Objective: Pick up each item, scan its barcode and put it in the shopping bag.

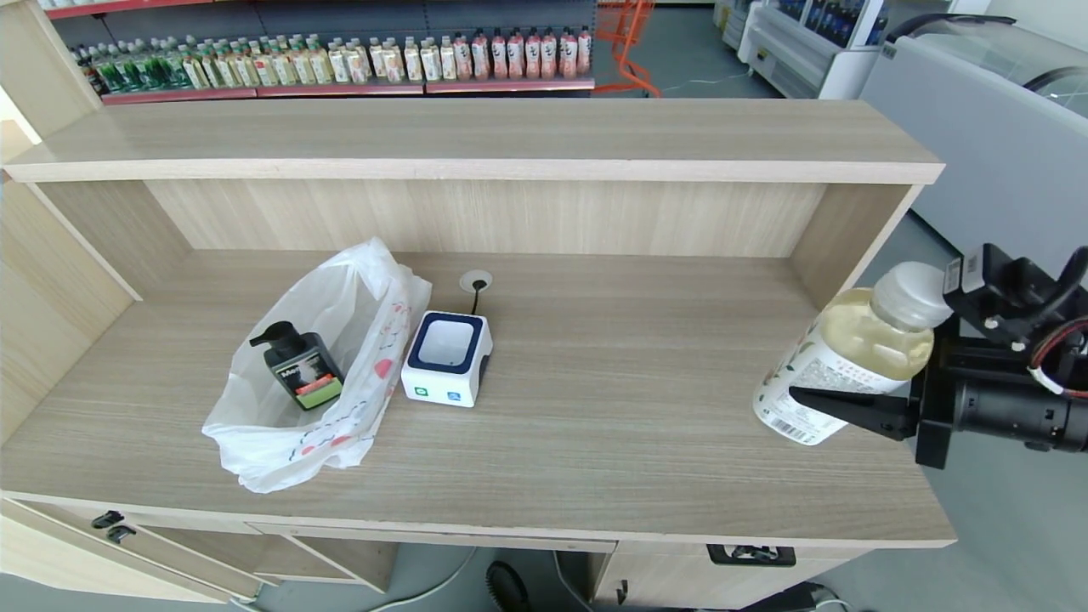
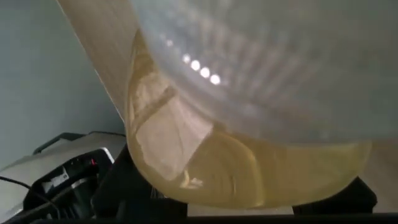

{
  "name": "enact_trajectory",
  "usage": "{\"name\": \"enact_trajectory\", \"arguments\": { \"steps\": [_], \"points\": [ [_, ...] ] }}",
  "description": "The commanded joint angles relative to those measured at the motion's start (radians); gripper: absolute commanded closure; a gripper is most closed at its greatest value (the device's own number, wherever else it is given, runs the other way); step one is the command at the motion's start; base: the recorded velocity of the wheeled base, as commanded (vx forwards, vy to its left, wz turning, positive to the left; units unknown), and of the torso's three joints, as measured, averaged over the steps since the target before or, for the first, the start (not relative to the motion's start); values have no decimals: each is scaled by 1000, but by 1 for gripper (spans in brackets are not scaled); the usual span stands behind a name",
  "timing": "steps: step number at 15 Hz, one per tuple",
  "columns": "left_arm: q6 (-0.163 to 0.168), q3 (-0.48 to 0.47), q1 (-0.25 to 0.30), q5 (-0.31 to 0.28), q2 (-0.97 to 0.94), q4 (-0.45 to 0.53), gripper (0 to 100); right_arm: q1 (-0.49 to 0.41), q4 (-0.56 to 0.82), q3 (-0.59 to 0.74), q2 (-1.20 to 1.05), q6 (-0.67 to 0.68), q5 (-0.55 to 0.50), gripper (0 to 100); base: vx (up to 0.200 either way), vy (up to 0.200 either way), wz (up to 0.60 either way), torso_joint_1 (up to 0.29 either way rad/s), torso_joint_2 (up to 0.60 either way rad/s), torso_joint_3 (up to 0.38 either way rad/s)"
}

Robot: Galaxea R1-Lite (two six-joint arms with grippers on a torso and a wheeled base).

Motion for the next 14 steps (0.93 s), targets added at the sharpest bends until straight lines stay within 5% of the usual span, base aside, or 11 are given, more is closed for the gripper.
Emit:
{"name": "enact_trajectory", "arguments": {
  "steps": [1,4,10,14],
  "points": [
    [0,0,0,0,2,0,0,-20,-6,13,-11,-80,1,100,0,0,0,0,0,0],
    [0,0,0,0,2,0,0,-19,-16,3,-13,-198,1,100,0,0,0,0,0,0],
    [0,0,0,0,2,0,0,-17,-55,7,-13,-214,7,100,0,0,0,0,0,0],
    [0,0,0,0,2,0,0,-19,-55,3,-14,-200,10,100,0,200,0,-1,1,4]
  ]
}}
